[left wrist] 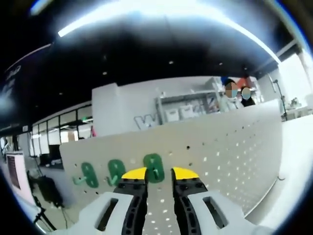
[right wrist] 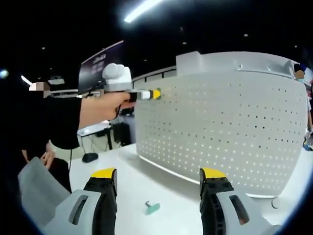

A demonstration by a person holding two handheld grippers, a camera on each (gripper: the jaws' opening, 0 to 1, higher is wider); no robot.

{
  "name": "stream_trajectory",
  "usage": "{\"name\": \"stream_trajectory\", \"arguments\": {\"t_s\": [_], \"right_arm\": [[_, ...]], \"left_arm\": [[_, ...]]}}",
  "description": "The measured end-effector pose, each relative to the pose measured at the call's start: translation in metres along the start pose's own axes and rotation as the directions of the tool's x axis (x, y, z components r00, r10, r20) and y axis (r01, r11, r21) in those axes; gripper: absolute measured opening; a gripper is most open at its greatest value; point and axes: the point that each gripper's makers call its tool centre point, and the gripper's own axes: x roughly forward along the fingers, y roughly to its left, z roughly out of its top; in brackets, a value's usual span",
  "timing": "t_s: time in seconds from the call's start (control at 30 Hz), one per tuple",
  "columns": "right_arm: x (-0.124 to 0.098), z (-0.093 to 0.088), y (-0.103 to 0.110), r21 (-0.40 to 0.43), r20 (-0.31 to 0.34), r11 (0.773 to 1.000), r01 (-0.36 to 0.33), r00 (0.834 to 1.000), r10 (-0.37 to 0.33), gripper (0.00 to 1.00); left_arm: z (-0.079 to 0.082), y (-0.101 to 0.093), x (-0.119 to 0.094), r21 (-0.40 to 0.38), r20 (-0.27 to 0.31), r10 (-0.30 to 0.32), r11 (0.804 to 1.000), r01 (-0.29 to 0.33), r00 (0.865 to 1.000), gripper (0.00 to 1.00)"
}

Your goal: Insert the hook assembly into the mounting plate slot until the hook locks in place.

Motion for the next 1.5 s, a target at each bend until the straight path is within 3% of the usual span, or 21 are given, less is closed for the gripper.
{"name": "stream_trajectory", "arguments": {"t_s": [0.27,0.53,0.83,1.07,1.5], "right_arm": [[0.002,0.003,0.000,-0.007,0.008,1.000,-0.009,1.000,0.009,0.69],[0.002,0.009,0.010,-0.013,0.022,0.999,-0.042,0.999,0.042,0.69],[-0.005,0.016,0.018,-0.008,0.045,0.997,-0.071,0.996,0.072,0.69],[-0.007,0.020,0.027,-0.014,0.037,0.994,-0.105,0.994,0.105,0.69],[-0.025,0.054,0.017,-0.068,0.051,0.994,-0.087,0.995,0.090,0.69]], "left_arm": [[0.019,-0.007,-0.015,0.000,0.036,-0.025,1.000,0.025,0.999,0.29],[0.037,-0.024,-0.034,0.000,0.049,-0.066,0.998,0.066,0.997,0.45],[0.056,-0.051,-0.073,-0.042,0.085,-0.116,0.992,0.120,0.990,0.51],[0.058,-0.049,-0.097,-0.023,0.069,-0.094,0.995,0.096,0.993,0.53],[0.059,-0.043,-0.126,-0.052,0.056,-0.084,0.995,0.087,0.995,0.56]]}}
